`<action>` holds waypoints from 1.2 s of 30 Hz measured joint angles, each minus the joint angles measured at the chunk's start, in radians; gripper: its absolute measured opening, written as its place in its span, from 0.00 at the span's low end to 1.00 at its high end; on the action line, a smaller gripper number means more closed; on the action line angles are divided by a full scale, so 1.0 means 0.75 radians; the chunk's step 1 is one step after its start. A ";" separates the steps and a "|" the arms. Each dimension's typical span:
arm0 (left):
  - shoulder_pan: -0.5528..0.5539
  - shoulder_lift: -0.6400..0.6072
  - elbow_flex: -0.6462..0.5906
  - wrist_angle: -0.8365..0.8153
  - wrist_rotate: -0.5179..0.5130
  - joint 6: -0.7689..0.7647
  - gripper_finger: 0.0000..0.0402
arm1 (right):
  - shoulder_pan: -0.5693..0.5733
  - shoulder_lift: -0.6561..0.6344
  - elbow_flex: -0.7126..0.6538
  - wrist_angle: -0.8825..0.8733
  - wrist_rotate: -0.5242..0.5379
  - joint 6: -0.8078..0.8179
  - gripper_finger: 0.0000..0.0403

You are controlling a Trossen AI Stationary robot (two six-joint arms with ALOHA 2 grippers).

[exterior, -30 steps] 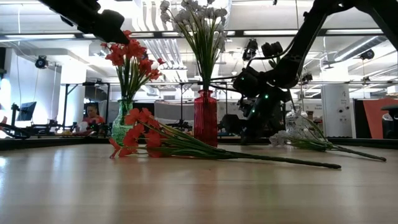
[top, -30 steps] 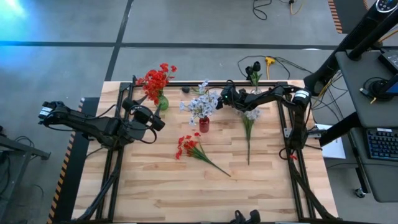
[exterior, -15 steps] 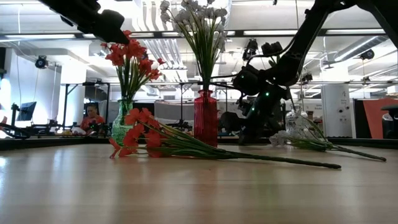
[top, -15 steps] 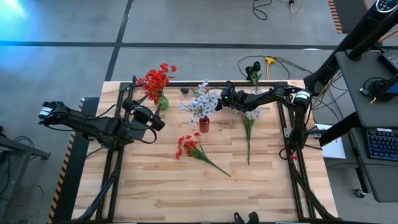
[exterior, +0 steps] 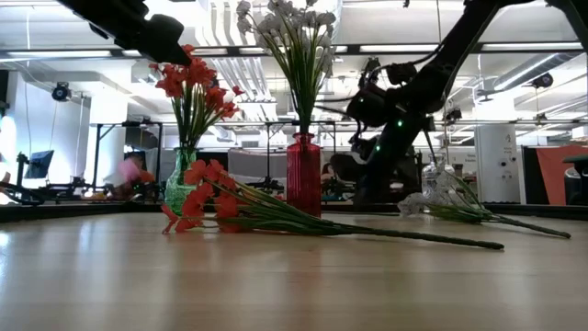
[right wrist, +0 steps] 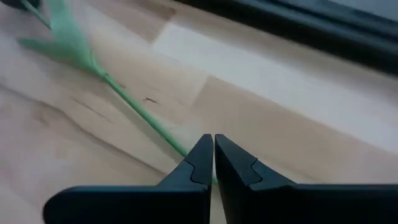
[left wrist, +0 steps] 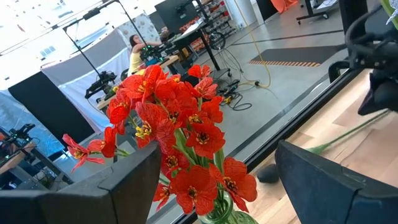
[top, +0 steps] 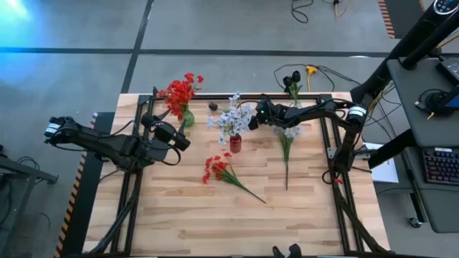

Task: Sort flowers into vase by color
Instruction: Put the black flower into the transparent vase

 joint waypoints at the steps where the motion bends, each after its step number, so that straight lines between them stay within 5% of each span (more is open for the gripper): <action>1: 0.001 0.000 0.000 0.000 0.000 0.000 0.73 | -0.001 -0.012 0.001 -0.007 -0.012 -0.025 0.02; 17: 0.000 0.000 0.000 0.000 0.000 0.000 0.73 | -0.063 -0.026 0.004 -0.097 -0.228 -0.239 0.13; 36: 0.001 0.000 0.000 -0.001 0.000 0.000 0.73 | -0.067 -0.023 -0.002 -0.101 -0.317 -0.543 0.23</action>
